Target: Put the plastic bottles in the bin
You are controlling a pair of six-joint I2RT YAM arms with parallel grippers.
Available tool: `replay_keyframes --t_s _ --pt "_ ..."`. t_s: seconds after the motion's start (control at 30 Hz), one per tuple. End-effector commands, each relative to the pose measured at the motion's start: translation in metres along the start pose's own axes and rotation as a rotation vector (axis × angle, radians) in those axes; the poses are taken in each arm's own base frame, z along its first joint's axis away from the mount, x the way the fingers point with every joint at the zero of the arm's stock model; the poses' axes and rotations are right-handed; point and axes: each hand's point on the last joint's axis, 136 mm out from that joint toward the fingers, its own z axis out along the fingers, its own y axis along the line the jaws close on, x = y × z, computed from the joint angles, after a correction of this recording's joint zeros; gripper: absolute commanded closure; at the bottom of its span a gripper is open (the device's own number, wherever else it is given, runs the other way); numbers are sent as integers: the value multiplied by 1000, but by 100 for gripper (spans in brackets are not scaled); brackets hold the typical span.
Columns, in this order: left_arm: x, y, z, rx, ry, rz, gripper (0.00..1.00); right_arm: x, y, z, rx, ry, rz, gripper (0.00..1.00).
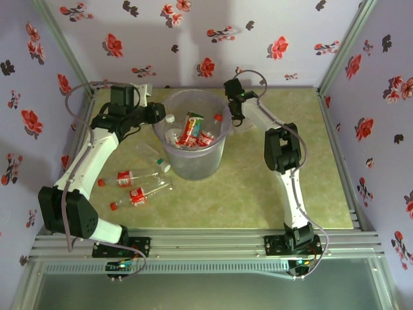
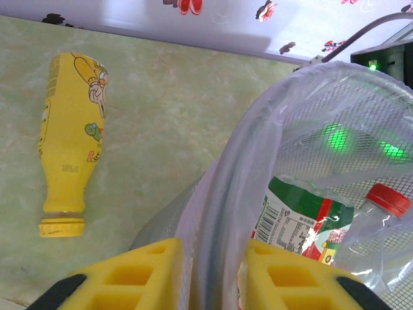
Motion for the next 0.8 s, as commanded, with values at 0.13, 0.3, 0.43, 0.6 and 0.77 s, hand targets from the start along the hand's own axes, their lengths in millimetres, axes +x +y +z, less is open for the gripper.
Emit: replay_keyframes --t_s 0.13,0.3,0.43,0.6,0.77 --pt "0 6 -5 -7 -6 -14 71 21 -15 -52 -4 51 -47 40" --pt "2 6 -3 -8 1 -17 71 -2 -12 -116 -30 -82 19 33" --pt "1 5 -5 -5 -4 -17 71 -14 -46 -163 90 -204 119 26" --pt "1 4 -5 -1 -6 -19 71 15 -105 -179 293 -158 258 12" --pt "2 4 -5 0 -3 -18 71 55 -123 -178 298 -185 437 10"
